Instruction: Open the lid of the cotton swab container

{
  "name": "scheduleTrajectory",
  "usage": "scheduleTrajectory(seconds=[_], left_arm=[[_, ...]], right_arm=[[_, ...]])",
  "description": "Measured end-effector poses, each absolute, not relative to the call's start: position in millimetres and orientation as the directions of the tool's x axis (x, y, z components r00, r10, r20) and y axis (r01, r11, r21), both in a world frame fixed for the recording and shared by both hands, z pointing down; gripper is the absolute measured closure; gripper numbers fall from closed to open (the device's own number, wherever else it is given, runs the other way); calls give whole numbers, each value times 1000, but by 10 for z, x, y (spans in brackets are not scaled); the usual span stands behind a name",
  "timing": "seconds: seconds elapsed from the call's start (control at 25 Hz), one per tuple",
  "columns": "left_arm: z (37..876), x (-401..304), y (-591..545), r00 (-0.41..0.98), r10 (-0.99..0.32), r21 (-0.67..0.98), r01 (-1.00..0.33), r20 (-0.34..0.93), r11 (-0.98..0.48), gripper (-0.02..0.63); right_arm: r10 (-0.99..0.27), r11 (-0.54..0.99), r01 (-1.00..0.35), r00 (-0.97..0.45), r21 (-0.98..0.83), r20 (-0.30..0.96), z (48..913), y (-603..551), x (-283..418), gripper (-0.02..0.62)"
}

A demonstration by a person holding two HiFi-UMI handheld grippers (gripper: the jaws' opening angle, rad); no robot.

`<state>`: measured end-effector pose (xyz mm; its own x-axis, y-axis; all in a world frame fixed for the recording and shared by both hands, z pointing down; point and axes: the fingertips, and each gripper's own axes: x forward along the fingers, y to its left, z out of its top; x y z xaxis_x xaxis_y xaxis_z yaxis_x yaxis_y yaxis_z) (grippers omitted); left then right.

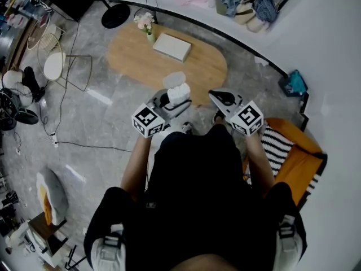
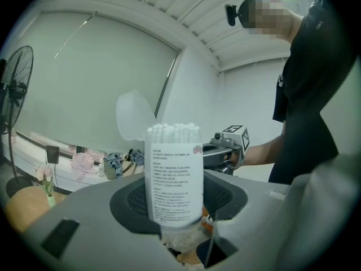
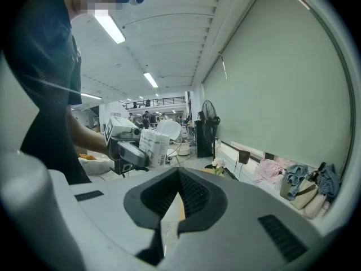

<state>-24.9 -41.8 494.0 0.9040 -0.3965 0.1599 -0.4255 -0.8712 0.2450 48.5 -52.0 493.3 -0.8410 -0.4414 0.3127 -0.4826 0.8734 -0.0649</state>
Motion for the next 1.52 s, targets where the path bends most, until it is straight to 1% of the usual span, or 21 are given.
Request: scheduleTrajectory(seconds=[0.12,0.2,0.32,0.4,0.56,0.92,1.04,1.2,1.52], left_arm=[[4953,-241,-410,903,-398,246,-428,160,-870,407],[4955,-239,-403,903,-399,248,-428,160,-869,407],[4947,-237,-396,904,-397,245,-425,159,-871,407],[4953,-236,-380,904,-397,248,-425,159,-870,407],[4943,-231,-369,905,-396,247,-424,158,-871,405],[4927,-211,-347,906,-395,247,-422,155,-872,407],[4916,-217,-348,906,-394,248,-422,154,-872,407],[4905,-216,-342,907,-393,248,-420,155,-873,407],[4917,-214,-343,909,-388,243,-415,152,-877,407]], right_arm=[[-442,866,-493,-832,-81,336,4943,-507,493,600],[-433,879,-473,-845,-63,314,4954,-502,485,601],[-434,877,-473,-856,-87,281,4886,-495,464,600],[-441,878,-473,-857,-70,265,4870,-500,469,601],[-456,867,-494,-841,-71,290,4878,-496,503,601],[-450,875,-481,-849,-51,276,4842,-500,507,600],[-454,862,-501,-834,-84,312,4812,-493,488,600],[-445,875,-481,-845,-55,297,4796,-514,470,600],[-443,877,-479,-842,-48,310,4806,-549,455,600]])
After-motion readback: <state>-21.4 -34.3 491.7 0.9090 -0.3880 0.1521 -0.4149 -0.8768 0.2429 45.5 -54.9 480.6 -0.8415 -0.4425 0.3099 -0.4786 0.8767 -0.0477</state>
